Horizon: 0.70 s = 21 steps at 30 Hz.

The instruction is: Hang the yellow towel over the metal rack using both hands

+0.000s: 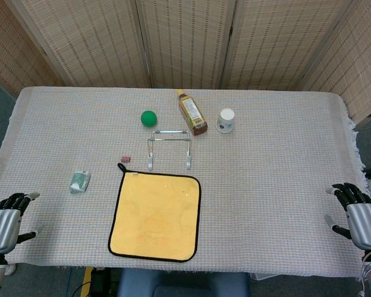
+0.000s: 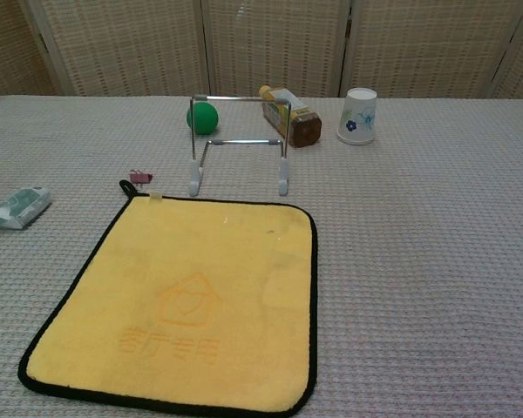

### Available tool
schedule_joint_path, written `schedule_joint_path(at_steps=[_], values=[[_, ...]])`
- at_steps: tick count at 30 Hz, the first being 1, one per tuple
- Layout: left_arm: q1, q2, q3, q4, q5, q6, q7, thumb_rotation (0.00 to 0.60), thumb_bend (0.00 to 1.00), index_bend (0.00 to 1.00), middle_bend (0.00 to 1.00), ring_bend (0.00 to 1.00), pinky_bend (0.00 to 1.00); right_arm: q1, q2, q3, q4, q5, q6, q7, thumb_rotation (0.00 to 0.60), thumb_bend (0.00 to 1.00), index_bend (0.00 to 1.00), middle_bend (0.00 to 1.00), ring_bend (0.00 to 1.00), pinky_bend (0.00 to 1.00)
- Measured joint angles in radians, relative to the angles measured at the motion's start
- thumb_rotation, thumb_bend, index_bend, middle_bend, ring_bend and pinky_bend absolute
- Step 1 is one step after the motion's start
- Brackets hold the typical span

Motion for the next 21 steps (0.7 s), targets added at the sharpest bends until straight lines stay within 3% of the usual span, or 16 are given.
schedule_joint_path(at_steps=[11, 16, 21], values=[[-0.006, -0.003, 0.003, 0.008, 0.023, 0.005, -0.003, 0.600, 0.20, 0.31, 0.36, 0.26, 0.33, -0.004, -0.003, -0.001, -0.001, -0.005, 0.007, 0.000, 0.600, 0.24, 0.27, 0.25, 0.20, 0.32], [-0.008, -0.006, 0.006, 0.014, 0.054, 0.023, -0.007, 0.600, 0.20, 0.40, 0.51, 0.39, 0.34, -0.004, 0.002, -0.013, -0.021, -0.034, 0.008, 0.010, 0.600, 0.24, 0.27, 0.28, 0.20, 0.32], [-0.017, -0.010, 0.017, 0.027, 0.106, 0.029, -0.015, 0.600, 0.20, 0.44, 0.66, 0.50, 0.50, 0.004, 0.009, -0.029, -0.048, -0.095, 0.011, 0.010, 0.600, 0.24, 0.27, 0.30, 0.22, 0.32]])
